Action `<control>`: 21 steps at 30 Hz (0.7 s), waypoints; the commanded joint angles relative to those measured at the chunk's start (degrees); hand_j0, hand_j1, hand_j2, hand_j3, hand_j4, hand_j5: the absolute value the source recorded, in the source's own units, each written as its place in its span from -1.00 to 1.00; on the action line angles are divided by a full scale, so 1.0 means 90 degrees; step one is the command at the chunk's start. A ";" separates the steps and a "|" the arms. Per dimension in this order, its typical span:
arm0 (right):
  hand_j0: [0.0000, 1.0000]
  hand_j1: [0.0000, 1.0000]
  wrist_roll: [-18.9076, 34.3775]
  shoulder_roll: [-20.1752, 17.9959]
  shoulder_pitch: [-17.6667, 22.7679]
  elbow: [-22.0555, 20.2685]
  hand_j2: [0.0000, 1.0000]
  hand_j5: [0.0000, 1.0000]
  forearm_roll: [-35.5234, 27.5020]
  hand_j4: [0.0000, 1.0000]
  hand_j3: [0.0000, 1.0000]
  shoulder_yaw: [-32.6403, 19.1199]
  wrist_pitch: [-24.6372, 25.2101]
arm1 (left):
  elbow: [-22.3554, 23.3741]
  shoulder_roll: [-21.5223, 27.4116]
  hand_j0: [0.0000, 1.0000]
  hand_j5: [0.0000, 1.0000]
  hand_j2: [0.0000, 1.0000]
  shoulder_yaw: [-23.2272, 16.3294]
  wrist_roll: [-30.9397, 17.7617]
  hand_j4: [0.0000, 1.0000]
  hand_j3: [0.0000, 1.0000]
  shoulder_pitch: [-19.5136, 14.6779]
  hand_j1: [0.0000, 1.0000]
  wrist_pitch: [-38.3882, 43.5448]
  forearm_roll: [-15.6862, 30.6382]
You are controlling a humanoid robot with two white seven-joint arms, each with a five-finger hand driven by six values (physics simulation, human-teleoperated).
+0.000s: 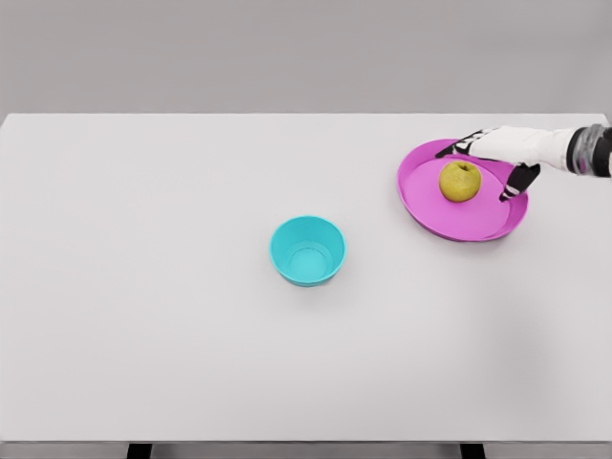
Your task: Put the apple from the pink plate into the blue bowl with your right arm
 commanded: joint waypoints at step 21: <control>1.00 1.00 -0.0002 0.0442 -0.0303 0.0790 1.00 1.00 0.0015 1.00 1.00 0.0456 0.0015 | -0.0003 0.0000 1.00 1.00 1.00 -0.0004 -0.0002 1.00 1.00 -0.0010 1.00 0.0000 0.0003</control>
